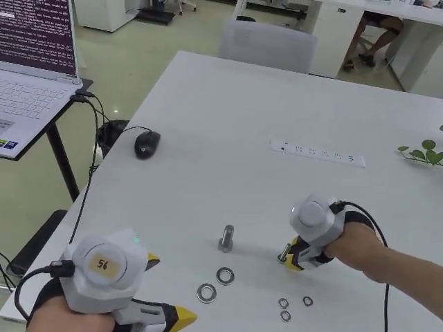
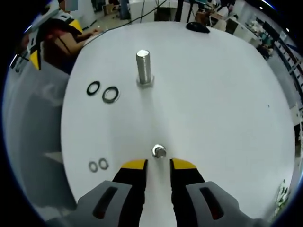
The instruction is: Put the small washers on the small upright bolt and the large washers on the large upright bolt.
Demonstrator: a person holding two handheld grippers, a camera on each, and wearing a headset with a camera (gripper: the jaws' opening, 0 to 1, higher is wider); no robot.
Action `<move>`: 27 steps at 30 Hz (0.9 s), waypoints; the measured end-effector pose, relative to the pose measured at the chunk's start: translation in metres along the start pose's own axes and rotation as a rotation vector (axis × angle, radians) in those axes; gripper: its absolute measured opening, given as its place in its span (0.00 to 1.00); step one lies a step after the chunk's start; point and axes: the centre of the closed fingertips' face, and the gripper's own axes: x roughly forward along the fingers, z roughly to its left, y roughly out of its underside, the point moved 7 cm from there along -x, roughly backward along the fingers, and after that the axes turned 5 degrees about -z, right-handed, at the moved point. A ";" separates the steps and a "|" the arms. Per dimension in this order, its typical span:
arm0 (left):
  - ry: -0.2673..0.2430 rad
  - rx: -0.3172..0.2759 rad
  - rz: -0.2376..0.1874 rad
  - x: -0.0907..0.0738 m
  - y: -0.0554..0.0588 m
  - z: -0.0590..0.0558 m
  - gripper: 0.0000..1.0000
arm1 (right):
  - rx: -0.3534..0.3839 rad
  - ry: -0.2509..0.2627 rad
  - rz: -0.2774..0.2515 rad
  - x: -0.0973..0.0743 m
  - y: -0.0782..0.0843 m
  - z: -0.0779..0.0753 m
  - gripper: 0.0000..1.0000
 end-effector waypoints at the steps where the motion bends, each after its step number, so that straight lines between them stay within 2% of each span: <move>1: -0.001 -0.001 0.000 0.000 0.000 0.000 0.67 | 0.021 0.011 -0.012 -0.003 0.004 -0.001 0.20; 5: -0.001 0.000 0.000 0.000 0.000 0.000 0.67 | 0.130 0.027 -0.026 -0.016 0.034 -0.001 0.19; 7: 0.003 0.001 -0.001 0.001 0.000 0.000 0.67 | 0.175 0.008 -0.036 -0.020 0.047 0.005 0.19; 10: 0.012 0.008 -0.001 0.003 -0.001 -0.003 0.67 | 0.174 0.013 -0.018 -0.023 0.065 0.015 0.19; 12: 0.018 0.014 0.000 0.005 -0.002 -0.005 0.67 | 0.180 0.001 -0.022 -0.023 0.071 0.022 0.19; 14: 0.024 0.020 0.001 0.006 -0.004 -0.006 0.67 | 0.182 -0.014 -0.036 -0.022 0.072 0.029 0.19; 18: 0.032 0.032 -0.003 0.007 -0.008 -0.008 0.67 | 0.151 -0.027 -0.030 -0.017 0.073 0.043 0.18; 19: 0.033 0.035 -0.002 0.006 -0.008 -0.008 0.67 | 0.147 -0.028 -0.050 -0.018 0.070 0.045 0.18; 22: 0.034 0.039 0.000 0.006 -0.008 -0.008 0.67 | 0.128 -0.046 -0.067 -0.016 0.065 0.052 0.18; 27: 0.034 0.043 0.003 0.004 -0.008 -0.009 0.67 | 0.021 -0.069 -0.072 -0.012 0.057 0.064 0.19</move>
